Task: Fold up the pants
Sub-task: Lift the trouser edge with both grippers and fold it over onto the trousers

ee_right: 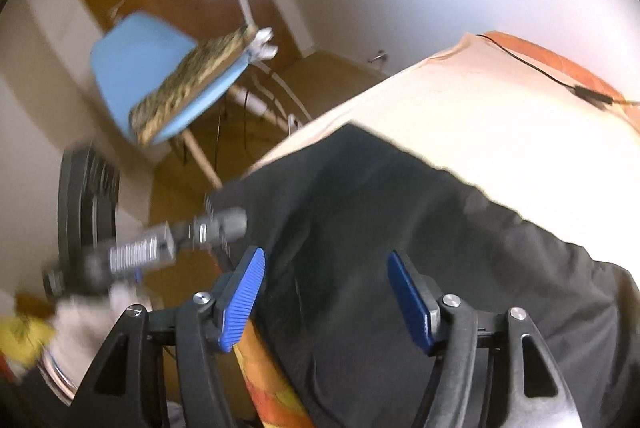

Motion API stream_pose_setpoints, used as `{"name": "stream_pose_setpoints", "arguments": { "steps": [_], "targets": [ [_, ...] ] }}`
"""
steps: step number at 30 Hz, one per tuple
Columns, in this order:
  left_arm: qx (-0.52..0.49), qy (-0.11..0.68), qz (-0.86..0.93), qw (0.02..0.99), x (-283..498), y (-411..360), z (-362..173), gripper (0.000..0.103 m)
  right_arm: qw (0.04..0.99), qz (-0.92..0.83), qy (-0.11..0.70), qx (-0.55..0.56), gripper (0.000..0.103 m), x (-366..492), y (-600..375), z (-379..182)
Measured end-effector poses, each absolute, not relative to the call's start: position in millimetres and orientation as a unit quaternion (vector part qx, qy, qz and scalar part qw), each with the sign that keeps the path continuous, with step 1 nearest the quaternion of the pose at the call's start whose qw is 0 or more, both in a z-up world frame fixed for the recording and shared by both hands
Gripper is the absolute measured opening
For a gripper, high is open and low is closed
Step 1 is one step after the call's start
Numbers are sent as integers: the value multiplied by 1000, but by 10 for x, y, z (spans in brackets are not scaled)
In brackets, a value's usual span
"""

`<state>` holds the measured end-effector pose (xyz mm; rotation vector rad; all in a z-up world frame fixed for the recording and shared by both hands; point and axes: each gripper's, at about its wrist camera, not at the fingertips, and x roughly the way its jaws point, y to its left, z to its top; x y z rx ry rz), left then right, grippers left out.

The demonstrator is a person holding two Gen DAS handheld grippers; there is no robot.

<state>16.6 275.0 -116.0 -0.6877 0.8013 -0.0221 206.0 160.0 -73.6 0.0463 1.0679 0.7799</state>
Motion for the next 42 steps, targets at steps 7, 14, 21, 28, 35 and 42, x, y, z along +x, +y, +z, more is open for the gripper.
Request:
{"name": "stream_pose_setpoints", "arguments": {
  "steps": [7,14,21,28,35,42],
  "targets": [
    [-278,393,-43,876,193,2412,-1089,6,766,369,523,61,69,2594,1814,-653],
    [-250,398,-65,880,201,2216,-1050,6,749,341,567,17,67,2937,2303,-921],
    [-254,400,-81,877,180,2200,-1049,6,746,313,587,28,8,3017,2255,-1183],
    [-239,388,-113,883,168,2027,-883,6,767,309,560,56,1,2950,1908,-912],
    [-221,366,-160,890,152,1671,-578,6,795,295,525,75,1,2811,1424,-443],
    [-215,354,-223,882,46,1274,-359,6,816,265,505,94,1,2570,824,-110]
  ]
}}
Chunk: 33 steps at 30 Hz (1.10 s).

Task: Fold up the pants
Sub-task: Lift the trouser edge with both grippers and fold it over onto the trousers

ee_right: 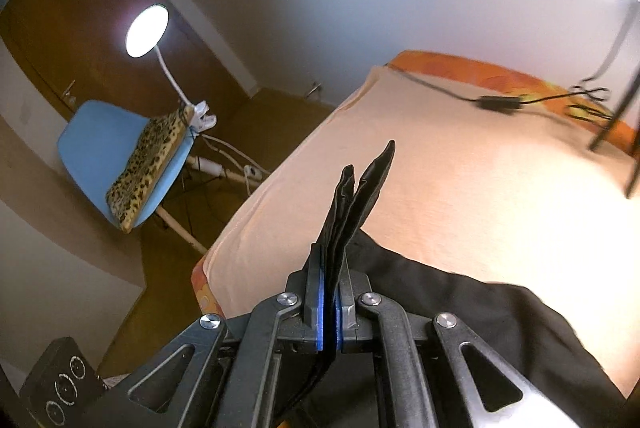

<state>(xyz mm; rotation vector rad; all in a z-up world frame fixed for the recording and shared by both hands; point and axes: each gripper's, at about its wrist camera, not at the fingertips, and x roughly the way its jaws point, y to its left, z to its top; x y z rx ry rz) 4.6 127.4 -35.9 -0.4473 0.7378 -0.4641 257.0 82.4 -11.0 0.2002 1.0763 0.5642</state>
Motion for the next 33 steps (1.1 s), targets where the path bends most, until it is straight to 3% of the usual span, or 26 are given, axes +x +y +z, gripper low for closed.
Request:
{"name": "stream_pose_setpoints", "arguments": {
  "steps": [21,33],
  "targets": [
    [-131,413,-384,815,233,-512,-466,6,847,126,502,119,1,1626,-1353,-2],
    [-72,457,-411,785,266,-1411,-754,6,841,75,518,138,1,1288,-2127,-391]
  ]
}}
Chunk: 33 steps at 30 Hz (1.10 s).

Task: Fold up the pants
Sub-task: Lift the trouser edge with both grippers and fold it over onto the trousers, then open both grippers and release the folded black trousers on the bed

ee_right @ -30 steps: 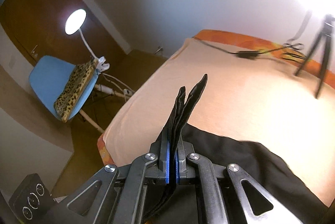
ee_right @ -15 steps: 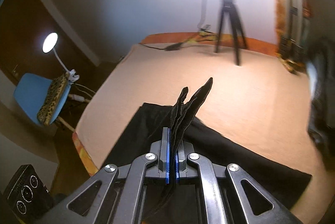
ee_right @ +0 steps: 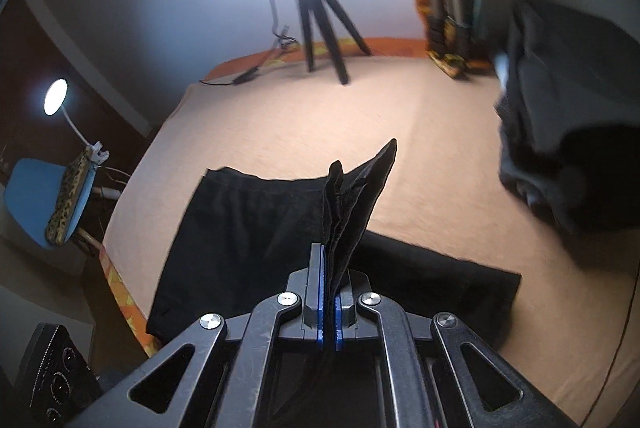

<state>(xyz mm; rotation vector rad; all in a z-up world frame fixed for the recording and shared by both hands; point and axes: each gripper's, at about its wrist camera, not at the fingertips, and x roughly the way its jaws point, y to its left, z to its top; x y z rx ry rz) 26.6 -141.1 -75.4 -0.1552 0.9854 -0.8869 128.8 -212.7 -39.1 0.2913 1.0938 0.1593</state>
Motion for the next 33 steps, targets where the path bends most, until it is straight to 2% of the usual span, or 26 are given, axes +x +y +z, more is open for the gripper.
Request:
{"name": "stream_pose_setpoints", "arguments": {
  "steps": [7,10,19,22,23,25,28,33],
  "targets": [
    [-80,459,-417,780,176,-1226,-683,10,835,70,524,153,1,1184,-2329,-604],
    [-88,446,-400,796,181,-1007,-598,21,831,68,528,159,1,1156,-2397,-708],
    [-97,433,-251,860,478,-119,-648,22,833,58,530,148,1,1192,-2547,-814],
    [-88,438,-205,871,527,81,-696,22,832,51,539,122,11,1200,-2506,-849],
    [-86,440,-191,873,541,126,-724,22,834,43,540,111,21,1195,-2492,-843],
    [-92,451,-173,871,566,223,-802,22,839,27,535,92,34,1173,-2486,-796],
    [-79,462,-149,871,589,256,-913,29,853,-5,519,54,39,1114,-2459,-667],
    [-72,476,-140,865,571,269,-1033,29,881,-21,472,4,42,996,-2255,-335]
  ]
}}
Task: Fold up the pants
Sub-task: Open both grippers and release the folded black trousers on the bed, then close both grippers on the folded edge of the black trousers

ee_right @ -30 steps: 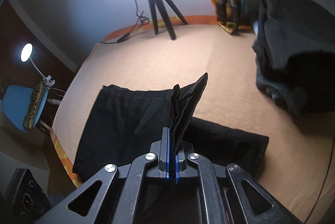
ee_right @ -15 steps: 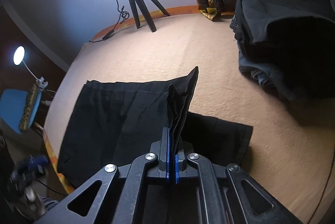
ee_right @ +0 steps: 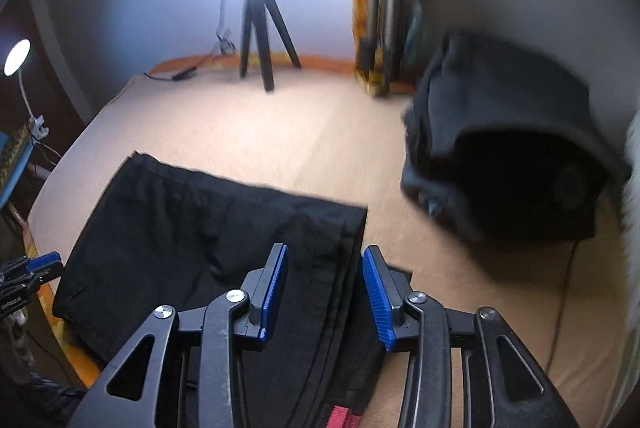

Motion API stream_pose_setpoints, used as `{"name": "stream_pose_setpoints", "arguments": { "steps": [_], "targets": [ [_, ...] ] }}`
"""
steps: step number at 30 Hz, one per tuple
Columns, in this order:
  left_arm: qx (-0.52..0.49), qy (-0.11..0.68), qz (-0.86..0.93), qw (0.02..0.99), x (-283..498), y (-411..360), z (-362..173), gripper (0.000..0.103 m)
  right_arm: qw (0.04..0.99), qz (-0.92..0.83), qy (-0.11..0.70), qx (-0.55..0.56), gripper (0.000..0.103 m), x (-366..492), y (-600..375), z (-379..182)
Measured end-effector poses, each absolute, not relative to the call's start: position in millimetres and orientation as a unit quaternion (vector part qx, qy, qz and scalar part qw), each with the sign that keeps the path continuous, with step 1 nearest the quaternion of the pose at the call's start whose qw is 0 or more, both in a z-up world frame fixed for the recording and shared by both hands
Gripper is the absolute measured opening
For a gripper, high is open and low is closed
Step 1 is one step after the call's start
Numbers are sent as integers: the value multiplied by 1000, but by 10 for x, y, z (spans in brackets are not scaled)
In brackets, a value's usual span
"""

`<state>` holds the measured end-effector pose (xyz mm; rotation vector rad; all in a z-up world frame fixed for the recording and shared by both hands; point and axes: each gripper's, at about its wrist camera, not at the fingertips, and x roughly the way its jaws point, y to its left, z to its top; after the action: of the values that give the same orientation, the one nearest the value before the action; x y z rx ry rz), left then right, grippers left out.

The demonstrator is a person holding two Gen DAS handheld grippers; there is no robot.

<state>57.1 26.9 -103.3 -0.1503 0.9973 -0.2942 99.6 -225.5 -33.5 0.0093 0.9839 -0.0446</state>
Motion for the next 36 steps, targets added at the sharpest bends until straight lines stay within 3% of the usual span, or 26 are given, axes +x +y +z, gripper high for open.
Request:
{"name": "stream_pose_setpoints", "arguments": {
  "steps": [7,20,36],
  "targets": [
    [-89,503,-148,847,576,279,-1187,30,871,104,480,30,58,1149,-1537,-203],
    [-79,497,-149,851,493,307,-1259,30,808,183,555,77,58,1890,-451,-672],
    [-189,496,-191,826,433,527,-1232,29,772,111,626,-3,57,2368,288,-1165]
  ]
}}
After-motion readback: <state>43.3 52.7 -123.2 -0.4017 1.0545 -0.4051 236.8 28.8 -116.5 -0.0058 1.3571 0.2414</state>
